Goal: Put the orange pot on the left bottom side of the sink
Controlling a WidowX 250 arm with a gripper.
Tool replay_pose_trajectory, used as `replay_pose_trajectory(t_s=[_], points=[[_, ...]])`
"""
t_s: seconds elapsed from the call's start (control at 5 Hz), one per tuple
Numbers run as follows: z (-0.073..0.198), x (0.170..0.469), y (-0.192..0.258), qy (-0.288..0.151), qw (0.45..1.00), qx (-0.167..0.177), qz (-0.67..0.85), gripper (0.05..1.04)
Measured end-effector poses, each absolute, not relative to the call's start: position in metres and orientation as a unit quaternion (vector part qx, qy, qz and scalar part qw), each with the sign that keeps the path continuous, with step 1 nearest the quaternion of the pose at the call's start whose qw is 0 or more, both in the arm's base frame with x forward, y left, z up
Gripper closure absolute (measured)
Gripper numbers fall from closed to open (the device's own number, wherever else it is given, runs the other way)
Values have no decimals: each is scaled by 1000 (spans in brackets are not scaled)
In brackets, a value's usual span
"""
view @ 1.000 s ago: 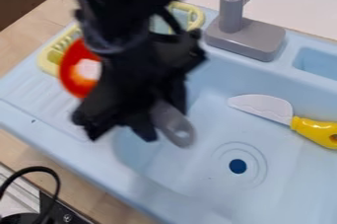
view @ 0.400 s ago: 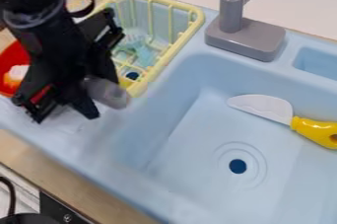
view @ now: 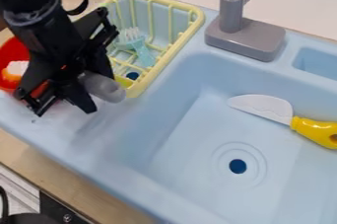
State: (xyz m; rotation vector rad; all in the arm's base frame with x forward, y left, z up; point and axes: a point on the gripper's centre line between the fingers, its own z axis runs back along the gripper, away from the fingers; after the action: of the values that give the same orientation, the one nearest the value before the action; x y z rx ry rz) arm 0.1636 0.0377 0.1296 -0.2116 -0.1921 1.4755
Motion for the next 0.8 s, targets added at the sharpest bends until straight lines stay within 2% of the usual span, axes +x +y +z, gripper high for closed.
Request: replay_pose_trajectory(t_s=[0.4,0.6,0.8], points=[[128,166,31,-79,732,-93,670,121],[135,167,24,-72,739,-99,662,84],[150,166,21,-61,744,-79,661,84]])
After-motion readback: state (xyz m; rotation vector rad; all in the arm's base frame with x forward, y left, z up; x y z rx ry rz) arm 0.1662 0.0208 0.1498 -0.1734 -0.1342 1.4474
